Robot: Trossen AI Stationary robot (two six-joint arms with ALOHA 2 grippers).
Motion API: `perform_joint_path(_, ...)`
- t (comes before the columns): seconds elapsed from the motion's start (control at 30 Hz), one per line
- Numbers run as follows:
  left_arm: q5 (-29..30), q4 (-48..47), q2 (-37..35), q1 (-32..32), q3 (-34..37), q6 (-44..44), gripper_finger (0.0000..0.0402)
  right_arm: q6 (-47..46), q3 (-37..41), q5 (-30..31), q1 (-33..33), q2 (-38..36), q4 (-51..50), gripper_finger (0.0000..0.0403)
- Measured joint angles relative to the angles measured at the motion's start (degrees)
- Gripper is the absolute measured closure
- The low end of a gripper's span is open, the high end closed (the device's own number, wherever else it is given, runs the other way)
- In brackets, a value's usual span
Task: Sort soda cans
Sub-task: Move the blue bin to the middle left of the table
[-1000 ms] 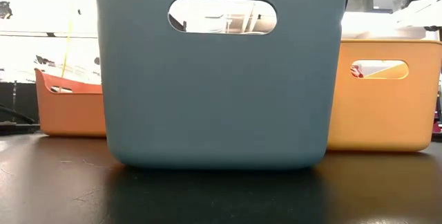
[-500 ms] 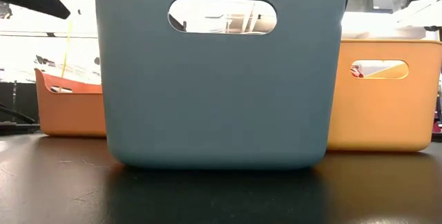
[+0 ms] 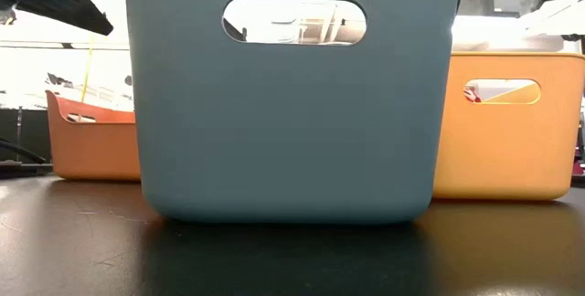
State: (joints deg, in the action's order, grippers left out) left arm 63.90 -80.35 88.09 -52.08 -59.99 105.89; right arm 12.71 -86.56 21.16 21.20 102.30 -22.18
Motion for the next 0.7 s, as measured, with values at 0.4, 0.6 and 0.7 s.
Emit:
perform_joint_path(0.4,5.4,-8.5,-5.54,14.88,0.04,-8.36,0.04,7.87,-0.02,-21.23,-20.04,0.02,5.69,0.0397)
perform_joint_path(0.6,8.58,-2.08,-15.7,21.03,0.04,-26.81,0.0401,8.37,-0.02,-31.1,-29.45,0.02,8.13,0.0397)
perform_joint_path(0.7,9.66,9.07,-20.95,22.84,0.29,-42.48,0.0401,8.51,-0.02,-33.45,-32.7,0.02,8.16,0.0397)
